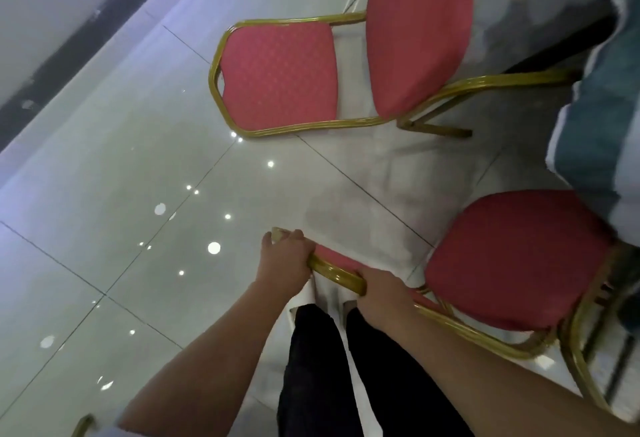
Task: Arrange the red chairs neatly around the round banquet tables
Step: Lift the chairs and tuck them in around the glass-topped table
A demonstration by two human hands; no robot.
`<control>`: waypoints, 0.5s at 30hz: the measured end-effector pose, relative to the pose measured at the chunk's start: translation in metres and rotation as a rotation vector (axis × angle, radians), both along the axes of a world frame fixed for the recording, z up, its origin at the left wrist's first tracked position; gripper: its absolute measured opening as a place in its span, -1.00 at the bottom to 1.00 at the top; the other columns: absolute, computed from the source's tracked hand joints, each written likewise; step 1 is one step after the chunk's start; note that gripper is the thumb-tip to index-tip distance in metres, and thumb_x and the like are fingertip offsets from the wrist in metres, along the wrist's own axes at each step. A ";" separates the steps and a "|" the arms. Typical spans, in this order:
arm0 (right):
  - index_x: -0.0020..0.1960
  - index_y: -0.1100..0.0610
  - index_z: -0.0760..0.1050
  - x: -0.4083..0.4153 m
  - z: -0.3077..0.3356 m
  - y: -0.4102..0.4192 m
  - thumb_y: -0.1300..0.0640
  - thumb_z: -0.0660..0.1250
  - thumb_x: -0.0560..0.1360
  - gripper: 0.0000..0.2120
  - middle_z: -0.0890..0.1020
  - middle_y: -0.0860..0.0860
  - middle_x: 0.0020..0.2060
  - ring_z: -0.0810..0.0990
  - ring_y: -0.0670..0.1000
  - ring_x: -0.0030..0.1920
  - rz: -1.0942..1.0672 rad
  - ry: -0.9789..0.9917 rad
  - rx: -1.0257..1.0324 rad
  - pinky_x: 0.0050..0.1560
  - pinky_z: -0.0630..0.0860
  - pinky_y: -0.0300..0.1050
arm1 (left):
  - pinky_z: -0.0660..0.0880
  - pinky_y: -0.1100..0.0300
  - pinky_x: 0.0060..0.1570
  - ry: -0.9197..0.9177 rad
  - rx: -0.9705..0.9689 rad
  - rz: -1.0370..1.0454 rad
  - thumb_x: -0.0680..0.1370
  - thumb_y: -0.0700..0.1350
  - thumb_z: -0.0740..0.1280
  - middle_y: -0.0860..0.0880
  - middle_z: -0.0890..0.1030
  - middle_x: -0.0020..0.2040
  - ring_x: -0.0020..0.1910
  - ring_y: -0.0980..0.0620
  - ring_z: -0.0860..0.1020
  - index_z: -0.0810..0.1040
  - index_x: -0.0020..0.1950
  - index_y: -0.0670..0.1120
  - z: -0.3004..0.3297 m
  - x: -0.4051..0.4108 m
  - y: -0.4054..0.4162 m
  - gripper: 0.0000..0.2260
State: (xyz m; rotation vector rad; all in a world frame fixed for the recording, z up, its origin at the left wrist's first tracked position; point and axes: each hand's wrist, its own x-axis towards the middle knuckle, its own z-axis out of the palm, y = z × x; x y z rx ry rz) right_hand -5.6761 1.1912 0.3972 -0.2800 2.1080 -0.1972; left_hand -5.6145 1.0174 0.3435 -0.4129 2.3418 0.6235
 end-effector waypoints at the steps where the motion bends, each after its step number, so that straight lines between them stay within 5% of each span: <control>1: 0.19 -0.08 0.52 0.002 0.031 0.011 0.21 0.25 0.49 -0.67 0.58 -0.11 -0.08 0.58 0.00 0.00 -0.028 -0.001 -0.017 -0.19 0.34 -0.32 | 0.14 -0.04 0.44 0.053 0.024 -0.012 0.49 -0.08 0.34 0.08 0.53 0.15 0.23 0.04 0.49 0.58 0.18 0.12 0.030 0.003 0.006 -0.72; 5: 0.26 -0.10 0.56 -0.001 0.144 0.043 0.22 0.27 0.42 -0.54 0.67 -0.02 0.06 0.62 0.05 0.07 -0.057 -0.019 -0.069 -0.02 0.51 -0.14 | 0.28 0.08 0.35 0.273 0.230 0.038 0.44 -0.08 0.45 0.03 0.56 0.10 0.15 -0.01 0.51 0.60 0.24 0.06 0.139 0.011 0.013 -0.63; 8: 0.26 -0.03 0.59 -0.011 0.207 0.064 0.31 0.27 0.43 -0.53 0.67 0.00 0.08 0.59 0.04 0.10 -0.108 0.019 -0.139 -0.03 0.43 -0.18 | 0.38 0.07 0.26 0.295 0.301 0.204 0.38 -0.20 0.54 -0.07 0.54 0.26 0.21 -0.10 0.50 0.50 0.38 -0.01 0.196 0.010 -0.005 -0.42; 12: 0.05 -0.06 0.64 -0.011 0.270 0.104 0.28 0.37 0.45 -0.70 0.59 -0.17 -0.23 0.56 -0.14 -0.17 -0.232 0.080 -0.242 -0.13 0.41 -0.22 | 0.34 -0.02 0.34 0.183 0.240 0.302 0.33 -0.24 0.60 -0.11 0.47 0.39 0.37 -0.15 0.41 0.43 0.45 -0.05 0.231 0.008 -0.041 -0.28; 15: -0.28 -0.30 0.54 0.001 0.313 0.136 0.32 0.40 0.44 -0.53 0.54 -0.21 -0.42 0.49 -0.27 -0.35 -0.307 0.142 -0.327 -0.28 0.36 -0.35 | 0.42 0.18 0.14 0.129 0.259 0.159 0.37 -0.31 0.54 -0.01 0.62 0.17 0.19 -0.09 0.55 0.58 0.22 0.06 0.255 0.010 -0.039 -0.51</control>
